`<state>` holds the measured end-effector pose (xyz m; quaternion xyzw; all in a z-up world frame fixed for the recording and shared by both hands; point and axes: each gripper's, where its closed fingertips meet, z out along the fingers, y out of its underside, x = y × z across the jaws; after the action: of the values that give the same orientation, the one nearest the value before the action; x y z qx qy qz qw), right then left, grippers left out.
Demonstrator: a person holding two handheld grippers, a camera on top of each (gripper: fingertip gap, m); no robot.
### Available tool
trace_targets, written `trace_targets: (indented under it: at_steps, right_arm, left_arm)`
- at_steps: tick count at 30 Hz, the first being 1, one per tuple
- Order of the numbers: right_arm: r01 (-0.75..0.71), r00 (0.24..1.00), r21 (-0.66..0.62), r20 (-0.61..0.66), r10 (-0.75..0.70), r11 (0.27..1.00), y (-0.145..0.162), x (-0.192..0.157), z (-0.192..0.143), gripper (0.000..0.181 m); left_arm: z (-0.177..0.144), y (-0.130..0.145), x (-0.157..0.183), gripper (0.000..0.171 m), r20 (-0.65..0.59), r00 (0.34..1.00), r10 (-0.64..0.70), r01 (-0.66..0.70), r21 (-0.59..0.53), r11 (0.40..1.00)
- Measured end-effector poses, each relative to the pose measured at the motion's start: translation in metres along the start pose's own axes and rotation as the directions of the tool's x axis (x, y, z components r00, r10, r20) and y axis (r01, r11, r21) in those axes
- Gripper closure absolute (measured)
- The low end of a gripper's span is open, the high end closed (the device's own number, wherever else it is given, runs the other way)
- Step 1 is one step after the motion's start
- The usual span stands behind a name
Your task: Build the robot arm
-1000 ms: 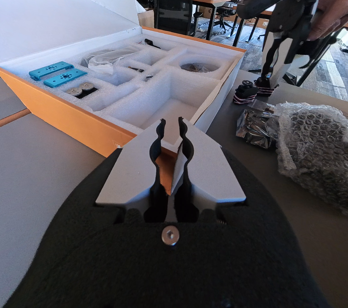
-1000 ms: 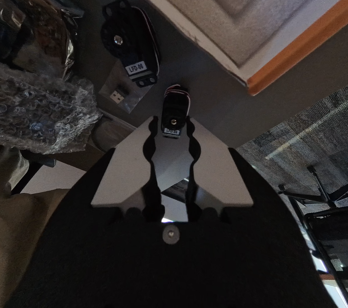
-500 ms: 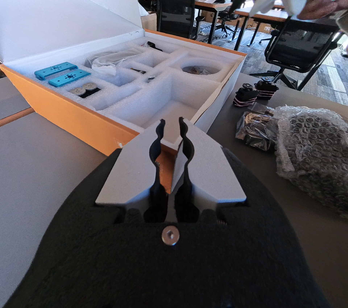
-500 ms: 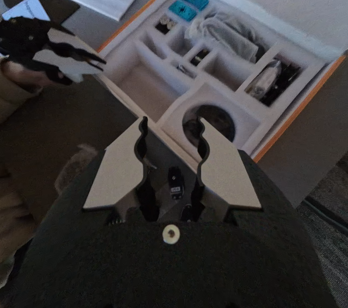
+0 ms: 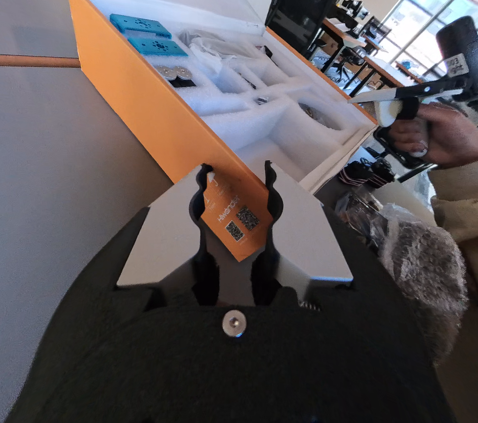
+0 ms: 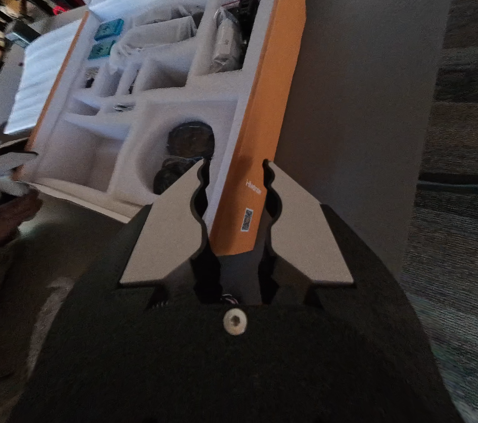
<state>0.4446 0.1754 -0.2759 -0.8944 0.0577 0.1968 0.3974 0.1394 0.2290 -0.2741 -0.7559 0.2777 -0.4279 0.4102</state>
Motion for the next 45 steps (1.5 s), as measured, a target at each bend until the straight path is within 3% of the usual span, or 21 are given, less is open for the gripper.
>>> trace_targets:
  at_steps: [4, 15, 20, 24, 29, 31, 34, 39, 45]
  right_arm:
    - [-0.082, 0.994, -0.027, 0.068, 0.084, 0.996, -0.001, -0.001, 0.006, 0.153]
    - [-0.026, 0.983, -0.083, -0.186, 0.01, 0.996, -0.041, 0.031, 0.036, 0.166]
    - [-0.058, 0.978, -0.07, -0.204, 0.043, 0.996, -0.059, 0.045, 0.049, 0.167]
    - [-0.069, 0.982, -0.073, -0.183, 0.055, 0.995, -0.06, 0.043, 0.045, 0.165]
    - [-0.038, 0.996, 0.057, -0.085, 0.042, 0.998, -0.066, 0.008, 0.005, 0.16]
    - [0.005, 0.999, 0.106, -0.044, 0.0, 0.994, -0.062, -0.02, -0.02, 0.16]
    - [0.078, 0.997, 0.178, -0.001, -0.079, 0.981, -0.042, -0.069, -0.059, 0.159]
    - [0.148, 0.984, 0.316, 0.047, -0.171, 0.937, 0.018, -0.152, -0.104, 0.159]
    - [0.214, 0.96, 0.368, 0.09, -0.264, 0.905, 0.099, -0.244, -0.098, 0.156]
  left_arm:
    - [0.008, -0.003, -0.005, 0.13, 0.003, 1.0, -0.007, 0.007, -0.029, 1.0]
    - [0.058, -0.038, -0.041, 0.14, 0.092, 0.995, 0.033, -0.022, -0.116, 0.993]
    - [0.079, -0.051, -0.054, 0.141, 0.118, 0.992, 0.042, -0.025, -0.147, 0.989]
    - [0.072, -0.055, -0.053, 0.144, 0.146, 0.986, 0.081, -0.059, -0.15, 0.987]
    - [0.011, -0.087, -0.016, 0.14, 0.157, 0.977, 0.146, -0.15, 0.01, 0.989]
    - [-0.023, -0.086, 0.003, 0.138, 0.158, 0.971, 0.178, -0.187, 0.043, 0.981]
    - [-0.07, -0.058, 0.027, 0.136, 0.144, 0.969, 0.201, -0.207, 0.029, 0.978]
    - [-0.14, 0.014, 0.052, 0.136, 0.116, 0.967, 0.228, -0.229, -0.009, 0.973]
    - [-0.226, 0.067, 0.05, 0.136, 0.168, 0.951, 0.26, -0.259, -0.023, 0.965]
